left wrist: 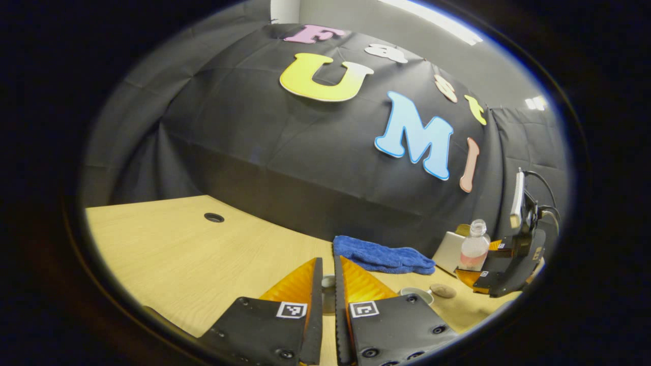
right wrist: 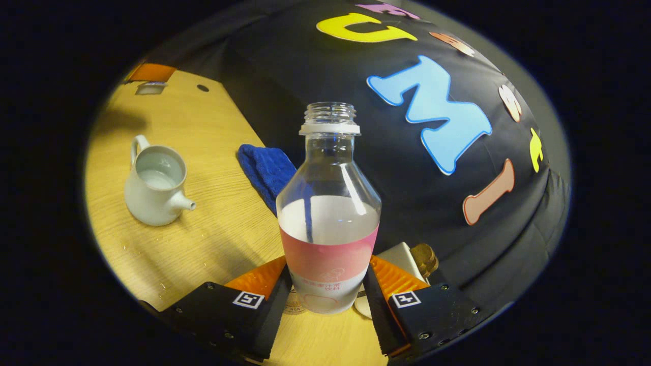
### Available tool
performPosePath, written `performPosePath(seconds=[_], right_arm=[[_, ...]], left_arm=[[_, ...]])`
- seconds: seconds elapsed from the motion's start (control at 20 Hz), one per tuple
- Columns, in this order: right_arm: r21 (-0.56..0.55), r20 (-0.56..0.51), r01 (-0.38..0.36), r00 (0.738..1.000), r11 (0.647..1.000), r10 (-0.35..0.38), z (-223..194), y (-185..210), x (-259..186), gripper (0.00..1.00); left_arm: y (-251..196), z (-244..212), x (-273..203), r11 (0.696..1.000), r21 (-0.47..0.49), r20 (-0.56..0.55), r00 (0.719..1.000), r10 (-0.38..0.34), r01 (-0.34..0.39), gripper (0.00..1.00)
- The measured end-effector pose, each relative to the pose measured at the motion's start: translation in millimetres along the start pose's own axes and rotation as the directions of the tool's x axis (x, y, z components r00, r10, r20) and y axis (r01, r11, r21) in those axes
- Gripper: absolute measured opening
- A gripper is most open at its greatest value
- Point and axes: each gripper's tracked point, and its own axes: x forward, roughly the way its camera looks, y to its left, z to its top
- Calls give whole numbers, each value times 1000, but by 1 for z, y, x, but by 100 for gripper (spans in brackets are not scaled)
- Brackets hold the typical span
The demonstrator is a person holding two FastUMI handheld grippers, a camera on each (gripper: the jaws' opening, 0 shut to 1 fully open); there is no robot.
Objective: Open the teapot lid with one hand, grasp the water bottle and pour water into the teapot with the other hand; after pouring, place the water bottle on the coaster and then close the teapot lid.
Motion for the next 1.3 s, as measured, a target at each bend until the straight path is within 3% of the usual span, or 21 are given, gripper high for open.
performPosePath(seconds=[0.25, 0.5, 0.65, 0.85, 1.3], right_arm=[[287, 14, -23, 1000, 958, 20, -11, -8, 18, 76], [516, 47, -59, 998, 855, 40, -13, -10, 39, 76], [560, 54, -77, 997, 825, 57, -20, -4, 42, 76], [570, 58, -69, 997, 819, 45, -31, -1, 49, 76], [659, 42, -100, 995, 746, 95, -44, 8, 54, 76]], left_arm=[[-1, -1, 1, 1000, 0, -1, 1000, -2, 2, 20], [-2, 0, 0, 1000, 5, -3, 1000, -2, 2, 20], [-2, -2, 1, 1000, 7, -5, 1000, -3, 3, 20], [-2, -2, 2, 1000, 7, -4, 1000, -2, 2, 20], [-2, -3, 1, 1000, 10, -6, 1000, -3, 3, 20]])
